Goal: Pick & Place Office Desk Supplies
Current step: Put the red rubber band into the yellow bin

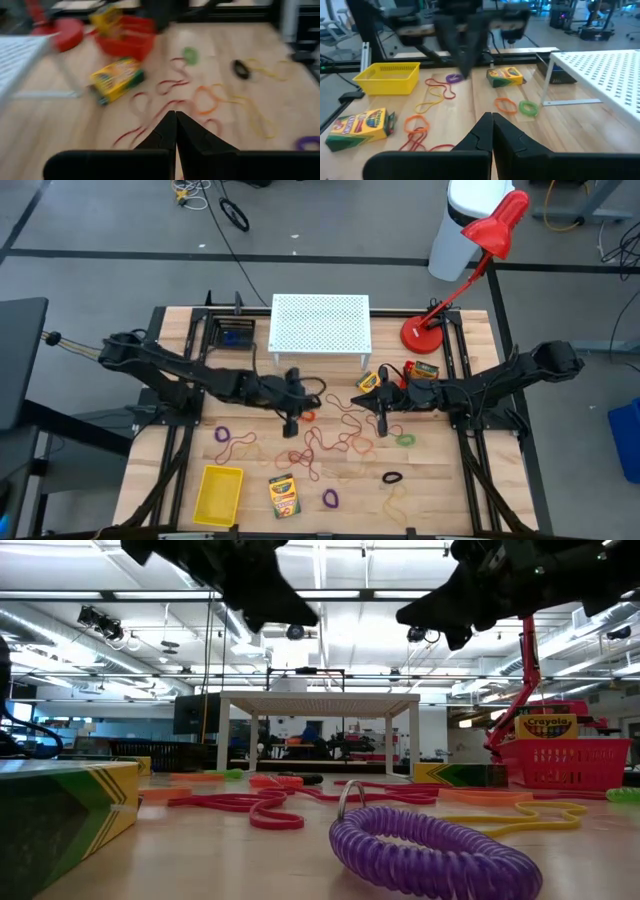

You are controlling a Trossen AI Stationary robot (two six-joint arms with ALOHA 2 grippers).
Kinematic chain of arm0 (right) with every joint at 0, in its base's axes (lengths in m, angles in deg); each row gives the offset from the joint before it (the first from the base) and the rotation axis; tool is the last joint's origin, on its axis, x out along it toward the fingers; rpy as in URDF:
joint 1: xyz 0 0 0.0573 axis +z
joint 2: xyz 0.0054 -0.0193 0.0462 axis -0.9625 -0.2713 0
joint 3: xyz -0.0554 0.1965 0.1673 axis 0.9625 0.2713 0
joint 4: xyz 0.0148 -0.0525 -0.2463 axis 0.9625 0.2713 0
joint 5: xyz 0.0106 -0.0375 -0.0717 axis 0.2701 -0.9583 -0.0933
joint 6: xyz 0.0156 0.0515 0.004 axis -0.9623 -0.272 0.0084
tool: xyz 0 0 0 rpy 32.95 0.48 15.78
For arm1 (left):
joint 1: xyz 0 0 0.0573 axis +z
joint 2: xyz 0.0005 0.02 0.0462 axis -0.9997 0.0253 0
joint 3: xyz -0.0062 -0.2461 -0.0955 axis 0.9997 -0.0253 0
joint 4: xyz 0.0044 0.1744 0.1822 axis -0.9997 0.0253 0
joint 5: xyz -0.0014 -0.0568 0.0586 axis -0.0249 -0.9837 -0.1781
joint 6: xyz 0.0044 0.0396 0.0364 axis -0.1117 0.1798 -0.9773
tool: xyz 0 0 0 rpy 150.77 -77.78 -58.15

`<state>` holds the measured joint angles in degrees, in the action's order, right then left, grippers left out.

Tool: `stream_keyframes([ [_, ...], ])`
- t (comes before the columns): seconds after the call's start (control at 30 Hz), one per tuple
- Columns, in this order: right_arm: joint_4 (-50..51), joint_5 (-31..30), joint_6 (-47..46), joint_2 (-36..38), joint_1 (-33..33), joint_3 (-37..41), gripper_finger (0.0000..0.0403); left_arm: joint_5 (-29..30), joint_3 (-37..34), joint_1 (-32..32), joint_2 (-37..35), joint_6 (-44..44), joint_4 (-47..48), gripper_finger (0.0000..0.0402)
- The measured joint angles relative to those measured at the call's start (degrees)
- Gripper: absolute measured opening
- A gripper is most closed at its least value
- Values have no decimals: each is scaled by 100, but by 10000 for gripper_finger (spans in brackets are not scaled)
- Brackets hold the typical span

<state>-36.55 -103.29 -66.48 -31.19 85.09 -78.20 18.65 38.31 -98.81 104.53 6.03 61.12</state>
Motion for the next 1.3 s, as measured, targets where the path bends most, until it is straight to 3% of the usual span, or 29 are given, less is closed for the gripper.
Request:
stream_keyframes([
  [0.33,-31,-16,-2,1,2,0,5,-725,-27,19,867,46,-772,7],
  [0.43,8,-16,8,1,2,0,5,-934,-537,24,918,151,-1783,7],
  [0.63,348,-16,103,83,7,0,5,-1040,-2070,102,929,1045,-4854,7],
  [0.77,603,-13,133,229,7,0,5,-1166,-2504,80,929,1569,-5825,7],
  [0.9,1044,98,133,557,7,0,5,-1486,-2410,96,924,1811,-5703,7],
  [1.1,1571,175,159,944,4,0,5,-1468,-1968,93,924,1569,-4645,7],
  [1.3,733,597,569,885,2,184,5,-1093,-1596,87,924,1247,-3780,7],
])
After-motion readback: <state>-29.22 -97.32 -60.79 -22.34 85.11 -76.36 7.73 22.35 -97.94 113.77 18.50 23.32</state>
